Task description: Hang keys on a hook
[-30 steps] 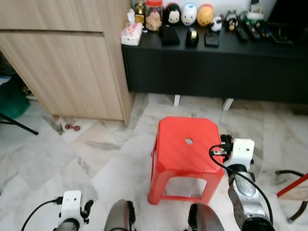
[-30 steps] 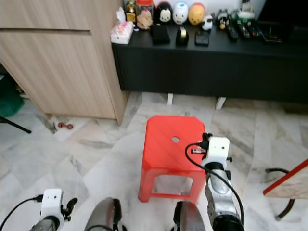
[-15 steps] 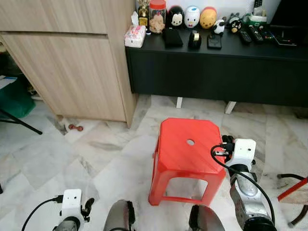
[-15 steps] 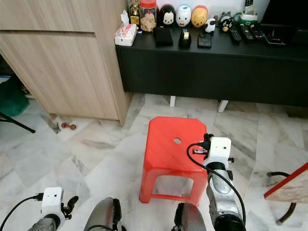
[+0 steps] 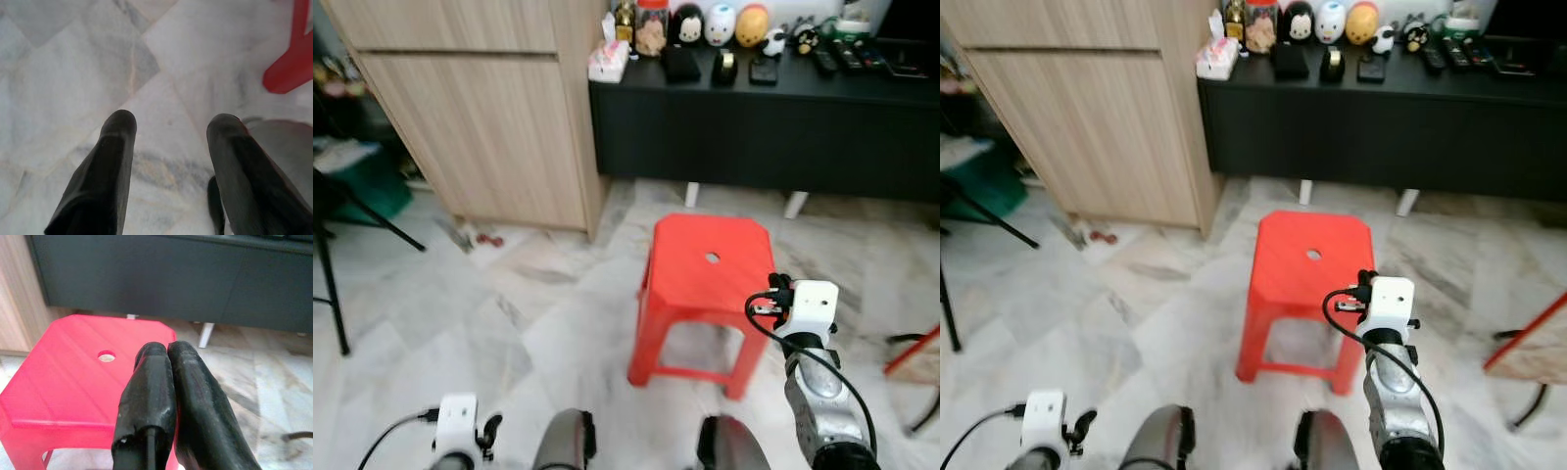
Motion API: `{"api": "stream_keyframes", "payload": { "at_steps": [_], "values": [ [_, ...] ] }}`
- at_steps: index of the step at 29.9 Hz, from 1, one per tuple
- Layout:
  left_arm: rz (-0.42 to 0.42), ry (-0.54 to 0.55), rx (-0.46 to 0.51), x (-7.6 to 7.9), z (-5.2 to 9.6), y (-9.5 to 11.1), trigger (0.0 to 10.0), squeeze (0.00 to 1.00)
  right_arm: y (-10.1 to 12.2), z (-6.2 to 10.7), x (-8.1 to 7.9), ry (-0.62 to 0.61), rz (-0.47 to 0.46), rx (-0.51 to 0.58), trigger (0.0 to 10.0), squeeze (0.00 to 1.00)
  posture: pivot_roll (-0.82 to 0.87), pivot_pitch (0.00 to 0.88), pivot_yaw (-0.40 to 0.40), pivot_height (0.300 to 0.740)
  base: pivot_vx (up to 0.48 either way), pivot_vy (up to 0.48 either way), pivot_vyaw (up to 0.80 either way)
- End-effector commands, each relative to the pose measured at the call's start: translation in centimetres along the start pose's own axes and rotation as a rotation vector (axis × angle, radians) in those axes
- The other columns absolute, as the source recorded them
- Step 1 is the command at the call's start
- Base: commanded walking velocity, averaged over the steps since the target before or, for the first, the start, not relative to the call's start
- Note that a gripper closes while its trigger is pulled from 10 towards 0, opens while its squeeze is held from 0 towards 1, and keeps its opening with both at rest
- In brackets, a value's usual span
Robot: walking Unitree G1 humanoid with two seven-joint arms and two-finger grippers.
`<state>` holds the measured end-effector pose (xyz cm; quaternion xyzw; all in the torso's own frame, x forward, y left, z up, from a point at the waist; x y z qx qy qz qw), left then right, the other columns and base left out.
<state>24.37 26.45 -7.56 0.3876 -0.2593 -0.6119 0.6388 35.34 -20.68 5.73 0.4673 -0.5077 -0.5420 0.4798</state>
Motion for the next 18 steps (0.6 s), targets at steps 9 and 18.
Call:
{"api": "stream_keyframes", "payload": {
  "at_steps": [9, 18],
  "values": [
    [0.012, 0.027, 0.121, -0.6, -0.9, 3.6, 10.0, 0.0, 2.1, -0.8, -0.4, 0.035, 0.004, 0.058, 10.0, 0.0, 0.15, 0.094, -0.015, 0.619, 0.0, 0.0, 0.0],
    [0.002, 0.037, 0.416, 0.2, -1.2, 11.3, 10.0, 0.0, 3.7, -1.5, -0.9, 0.055, -0.006, 0.106, 10.0, 0.0, 0.16, 0.078, -0.022, 0.663, 0.0, 0.0, 0.0]
  ]
}}
Point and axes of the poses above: a point about 5 cm out from each wrist's last joint towards the gripper, its own z axis pointing back from the gripper into the wrist, its own y axis along the axis of the wrist's last joint, x = y × z, the point moved 5 cm from there along -z, pointing out of the wrist towards the gripper, and after that the axes turned 2 degrees about -z, right-handed, at the moved point
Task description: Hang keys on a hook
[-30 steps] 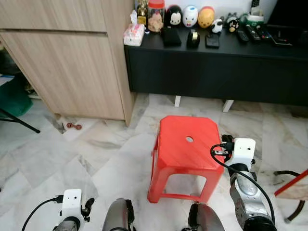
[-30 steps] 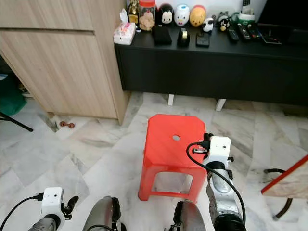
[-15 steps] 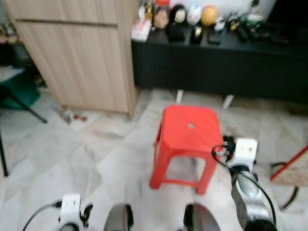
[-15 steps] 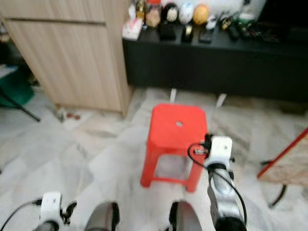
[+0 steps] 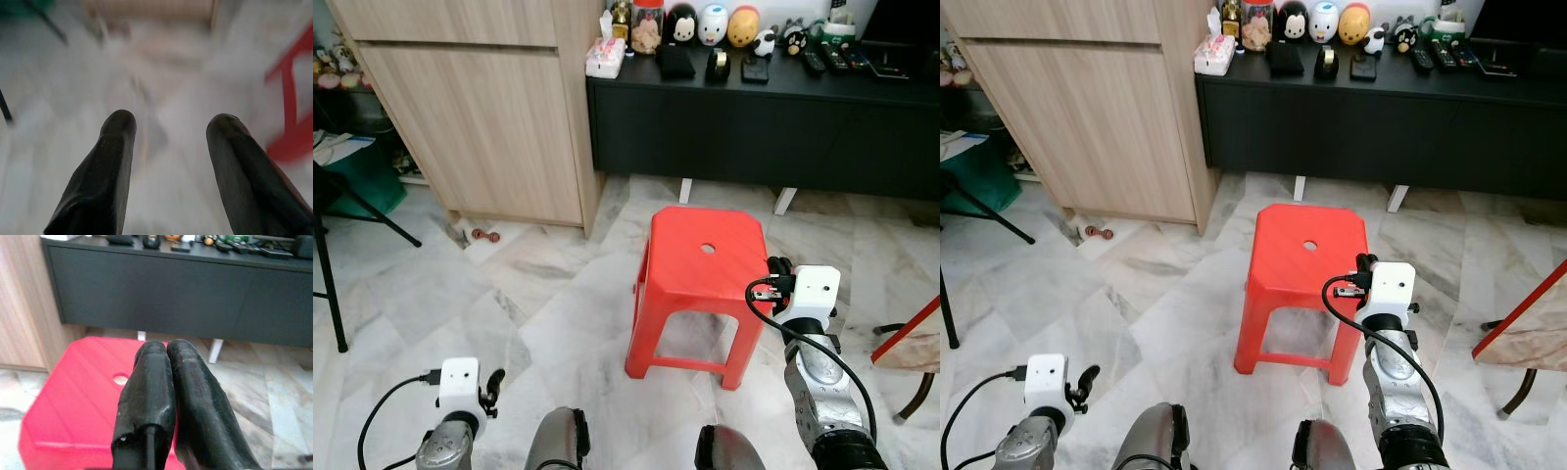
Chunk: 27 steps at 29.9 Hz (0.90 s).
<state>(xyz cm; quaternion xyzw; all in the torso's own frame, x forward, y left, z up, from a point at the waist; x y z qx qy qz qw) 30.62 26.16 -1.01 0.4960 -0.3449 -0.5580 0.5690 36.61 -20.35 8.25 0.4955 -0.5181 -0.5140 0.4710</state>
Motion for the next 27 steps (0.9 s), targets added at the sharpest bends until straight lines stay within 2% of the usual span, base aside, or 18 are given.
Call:
{"api": "stream_keyframes", "payload": {
  "at_steps": [1, 2, 3, 6, 10, 14, 17, 21, 27],
  "values": [
    [0.008, 0.009, 0.09, 0.1, -0.7, 2.3, 10.0, 0.0, 1.1, -0.5, -0.4, 0.017, -0.004, 0.031, 10.0, 0.0, 0.16, 0.078, -0.022, 0.663, 0.0, 0.0, 0.0],
    [0.003, 0.005, 0.137, 0.4, -1.0, 3.5, 10.0, 0.0, 1.2, -0.5, -0.4, 0.016, -0.006, 0.031, 10.0, 0.0, 0.15, 0.073, -0.016, 0.673, 0.0, 0.0, 0.0],
    [0.003, 0.005, 0.137, 0.4, -1.0, 3.5, 10.0, 0.0, 1.2, -0.5, -0.4, 0.016, -0.006, 0.031, 10.0, 0.0, 0.15, 0.073, -0.016, 0.673, 0.0, 0.0, 0.0],
    [-0.01, -0.01, 0.245, 1.0, -1.3, 6.4, 10.0, 0.0, 1.3, -0.6, -0.4, 0.016, -0.008, 0.034, 10.0, 0.0, 0.15, 0.06, -0.013, 0.693, 0.0, 0.0, 0.0],
    [-0.015, -0.03, 0.334, 1.5, -1.3, 8.8, 10.0, 0.0, 1.6, -0.8, -0.8, 0.039, -0.007, 0.031, 10.0, 0.0, 0.15, 0.036, -0.009, 0.718, 0.0, 0.0, 0.0],
    [-0.021, -0.061, 0.376, 2.1, -1.1, 10.1, 10.0, 0.0, 2.1, -1.0, -1.2, 0.064, -0.01, 0.039, 10.0, 0.0, 0.15, 0.014, -0.006, 0.733, 0.0, 0.0, 0.0],
    [-0.023, -0.09, 0.436, 2.9, -1.3, 12.3, 10.0, 0.0, 3.4, -1.9, -1.8, 0.096, -0.009, 0.063, 10.0, 0.0, 0.15, 0.001, -0.006, 0.74, 0.0, 0.0, 0.0],
    [-0.022, -0.12, 0.454, 3.4, -1.3, 13.2, 10.0, 0.0, 3.7, -2.2, -2.1, 0.112, -0.005, 0.059, 10.0, 0.0, 0.16, 0.0, -0.008, 0.74, 0.0, 0.0, 0.0],
    [-0.035, -0.221, 0.475, 4.9, -0.6, 14.3, 10.0, 0.0, 3.6, -2.6, -4.1, 0.189, 0.003, 0.029, 10.0, 0.0, 0.18, 0.0, -0.012, 0.74, 0.0, 0.0, 0.0]
  ]
}}
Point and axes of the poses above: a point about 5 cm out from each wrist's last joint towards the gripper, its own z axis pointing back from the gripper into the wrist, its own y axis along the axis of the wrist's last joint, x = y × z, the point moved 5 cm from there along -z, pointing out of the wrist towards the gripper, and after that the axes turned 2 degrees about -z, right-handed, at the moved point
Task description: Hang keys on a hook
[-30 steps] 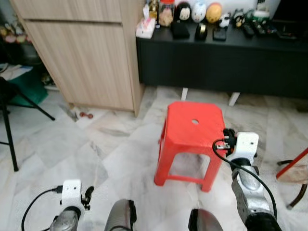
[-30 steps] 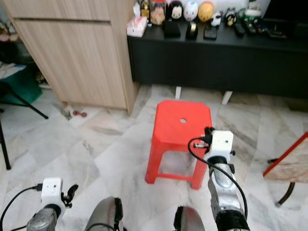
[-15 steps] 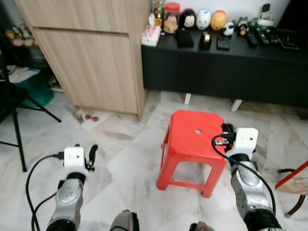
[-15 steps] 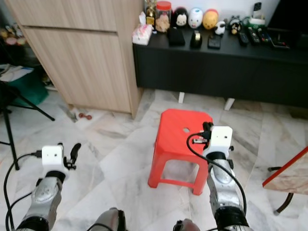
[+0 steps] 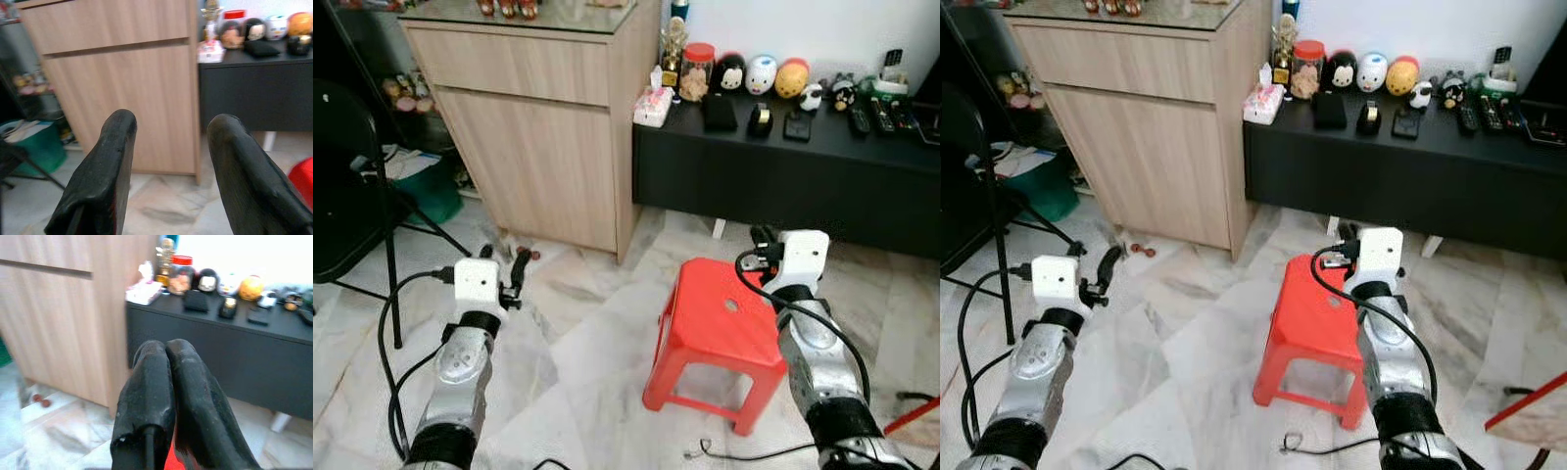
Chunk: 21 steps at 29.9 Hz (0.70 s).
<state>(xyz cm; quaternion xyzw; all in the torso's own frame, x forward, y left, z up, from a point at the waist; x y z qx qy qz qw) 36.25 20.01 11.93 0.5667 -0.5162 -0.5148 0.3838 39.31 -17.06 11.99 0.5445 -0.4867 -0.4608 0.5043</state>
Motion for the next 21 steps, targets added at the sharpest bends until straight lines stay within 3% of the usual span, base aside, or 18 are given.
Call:
{"api": "stream_keyframes", "payload": {
  "at_steps": [1, 7, 8, 9, 10, 13, 19, 21],
  "values": [
    [0.013, -0.038, -0.012, 0.7, 0.2, 0.1, 10.0, 0.0, 0.1, -0.1, -0.8, 0.035, -0.003, -0.007, 10.0, 0.0, 0.19, 0.0, -0.011, 0.74, 0.0, 0.0, 0.0],
    [0.007, -0.198, 0.011, 3.6, -0.3, 1.8, 10.0, 0.0, 0.2, -0.3, -2.4, 0.13, -0.016, -0.022, 10.0, 0.0, 0.2, 0.0, -0.03, 0.74, 0.0, 0.0, 0.0],
    [0.016, -0.24, 0.013, 4.4, -0.2, 2.2, 10.0, 0.0, 0.0, -0.2, -3.2, 0.177, -0.019, -0.045, 10.0, 0.0, 0.2, 0.0, -0.027, 0.74, 0.0, 0.0, 0.0],
    [0.016, -0.24, 0.013, 4.4, -0.2, 2.2, 10.0, 0.0, 0.0, -0.2, -3.2, 0.177, -0.019, -0.045, 10.0, 0.0, 0.2, 0.0, -0.027, 0.74, 0.0, 0.0, 0.0],
    [0.026, -0.316, 0.004, 5.8, 0.0, 2.4, 10.0, 0.0, -0.4, 0.1, -4.6, 0.266, -0.002, -0.082, 10.0, 0.0, 0.18, 0.0, -0.021, 0.74, 0.0, 0.0, 0.0],
    [0.01, -0.429, -0.027, 7.8, 0.7, 2.0, 10.0, 0.0, -1.3, 0.7, -5.7, 0.361, 0.035, -0.14, 10.0, 0.0, 0.16, 0.0, -0.008, 0.74, 0.0, 0.0, 0.0],
    [-0.053, -0.651, -0.14, 10.6, 2.0, 0.2, 10.0, 0.0, -1.3, 1.3, -5.7, 0.445, -0.007, -0.196, 10.0, 0.0, 0.13, 0.0, -0.011, 0.74, 0.0, 0.0, 0.0],
    [-0.084, -0.721, -0.186, 11.3, 2.6, -0.4, 10.0, 0.0, -1.7, 1.7, -5.7, 0.504, 0.053, -0.255, 10.0, 0.0, 0.13, 0.0, -0.025, 0.74, 0.0, 0.0, 0.0]
  ]
}}
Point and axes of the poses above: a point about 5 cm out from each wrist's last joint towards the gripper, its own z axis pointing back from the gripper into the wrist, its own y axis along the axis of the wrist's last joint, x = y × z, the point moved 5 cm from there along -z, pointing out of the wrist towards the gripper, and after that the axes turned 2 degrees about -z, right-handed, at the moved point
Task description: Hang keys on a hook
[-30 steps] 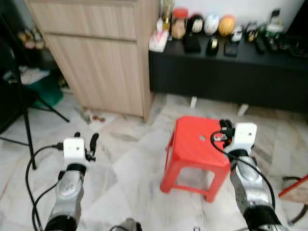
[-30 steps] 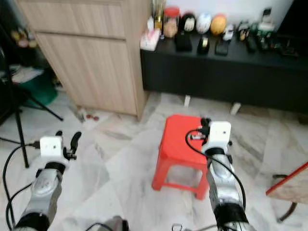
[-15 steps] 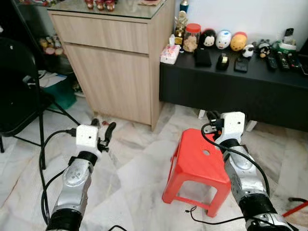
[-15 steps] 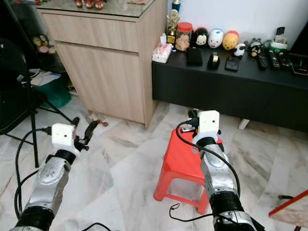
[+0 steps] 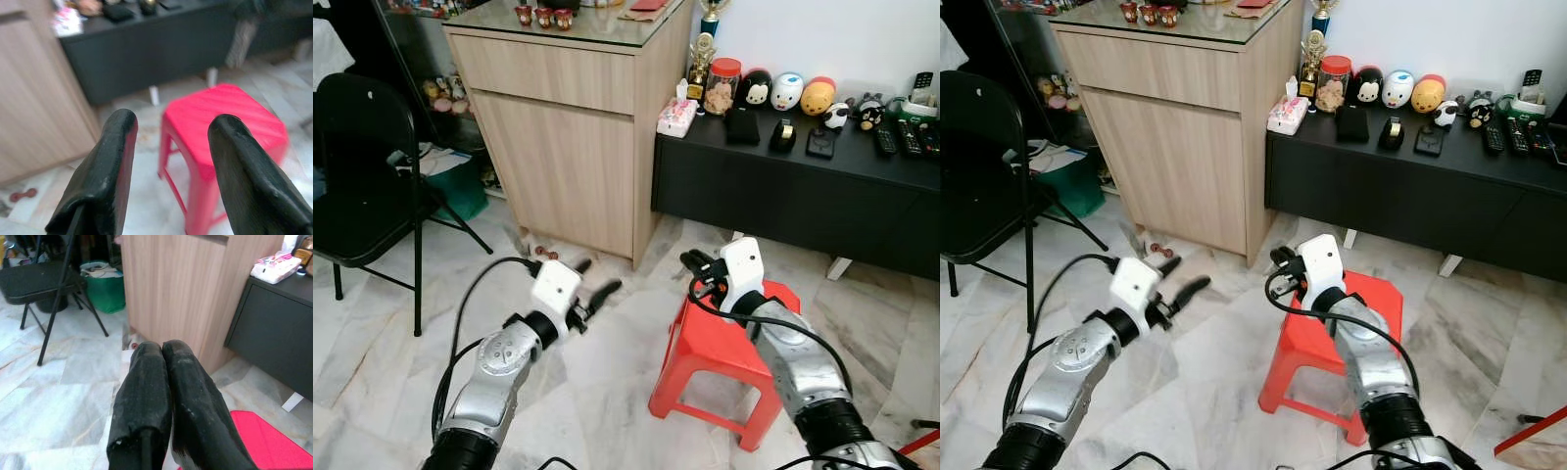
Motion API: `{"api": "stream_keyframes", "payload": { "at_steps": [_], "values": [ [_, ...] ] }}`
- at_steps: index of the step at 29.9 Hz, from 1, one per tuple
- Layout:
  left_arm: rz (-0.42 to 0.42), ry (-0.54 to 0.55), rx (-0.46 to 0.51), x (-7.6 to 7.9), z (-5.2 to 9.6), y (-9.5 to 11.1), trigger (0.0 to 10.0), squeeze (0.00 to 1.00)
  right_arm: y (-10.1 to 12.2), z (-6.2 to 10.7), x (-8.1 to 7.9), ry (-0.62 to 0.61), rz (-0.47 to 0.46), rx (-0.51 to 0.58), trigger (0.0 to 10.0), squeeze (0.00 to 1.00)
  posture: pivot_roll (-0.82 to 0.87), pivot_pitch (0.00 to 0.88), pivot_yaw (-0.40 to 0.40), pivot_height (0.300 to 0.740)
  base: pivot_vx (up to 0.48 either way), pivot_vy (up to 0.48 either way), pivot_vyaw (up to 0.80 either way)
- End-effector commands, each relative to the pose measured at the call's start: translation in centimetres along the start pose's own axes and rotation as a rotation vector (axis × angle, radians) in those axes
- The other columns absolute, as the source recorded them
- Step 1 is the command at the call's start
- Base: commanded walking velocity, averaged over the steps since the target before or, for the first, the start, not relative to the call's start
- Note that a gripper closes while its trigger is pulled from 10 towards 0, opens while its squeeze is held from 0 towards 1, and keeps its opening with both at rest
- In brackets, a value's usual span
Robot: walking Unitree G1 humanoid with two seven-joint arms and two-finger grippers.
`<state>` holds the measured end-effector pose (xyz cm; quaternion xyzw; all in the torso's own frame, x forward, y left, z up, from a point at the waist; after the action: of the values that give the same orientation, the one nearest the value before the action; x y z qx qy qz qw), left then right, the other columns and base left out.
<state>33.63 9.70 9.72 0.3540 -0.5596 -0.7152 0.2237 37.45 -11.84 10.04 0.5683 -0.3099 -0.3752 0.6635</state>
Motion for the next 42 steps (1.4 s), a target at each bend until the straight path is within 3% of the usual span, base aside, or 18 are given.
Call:
{"api": "stream_keyframes", "payload": {
  "at_steps": [1, 8, 15, 26, 33, 42],
  "values": [
    [-0.024, -0.078, -0.053, 1.2, 0.0, -0.6, 10.0, 0.0, 0.1, 0.1, -0.5, 0.056, 0.047, -0.048, 10.0, 0.0, 0.13, 0.0, -0.026, 0.74, 0.0, 0.0, 0.0],
    [0.003, -0.185, -0.068, 2.9, -0.1, -0.6, 10.0, 0.0, -1.5, 0.6, -1.8, 0.248, 0.144, -0.211, 10.0, 0.0, 0.13, 0.0, -0.048, 0.74, 0.0, 0.0, 0.0],
    [0.034, -0.223, -0.055, 3.7, -0.4, 0.1, 10.0, 0.0, -1.5, 0.6, -4.4, 0.375, 0.142, -0.231, 10.0, 0.0, 0.14, 0.0, -0.061, 0.74, 0.0, 0.0, 0.0],
    [0.098, -0.144, -0.041, 3.2, -0.7, 0.4, 10.0, 0.0, -1.2, -0.6, -6.0, 0.352, 0.086, -0.224, 10.0, 0.0, 0.15, 0.017, -0.078, 0.74, 0.0, 0.0, 0.0],
    [0.14, -0.102, -0.052, 3.1, -0.9, 0.0, 10.0, 0.0, 0.3, -1.8, -5.6, 0.269, 0.057, -0.176, 10.0, 0.0, 0.14, 0.046, -0.079, 0.74, 0.0, 0.0, 0.0],
    [0.178, -0.065, -0.06, 3.0, -0.9, -0.3, 10.0, 0.0, 0.8, -2.1, -5.6, 0.24, 0.02, -0.163, 10.0, 0.0, 0.14, 0.062, -0.08, 0.74, 0.0, 0.0, 0.0]
  ]
}}
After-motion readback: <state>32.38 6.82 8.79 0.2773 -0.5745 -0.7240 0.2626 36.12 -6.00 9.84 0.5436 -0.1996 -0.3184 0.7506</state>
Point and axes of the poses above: a point about 5 cm out from each wrist's last joint towards the gripper, its own z axis pointing back from the gripper into the wrist, its own y axis along the axis of the wrist's last joint, x = y × z, the point moved 5 cm from there along -z, pointing out of the wrist towards the gripper, and after that the axes turned 2 degrees about -z, right-handed, at the moved point
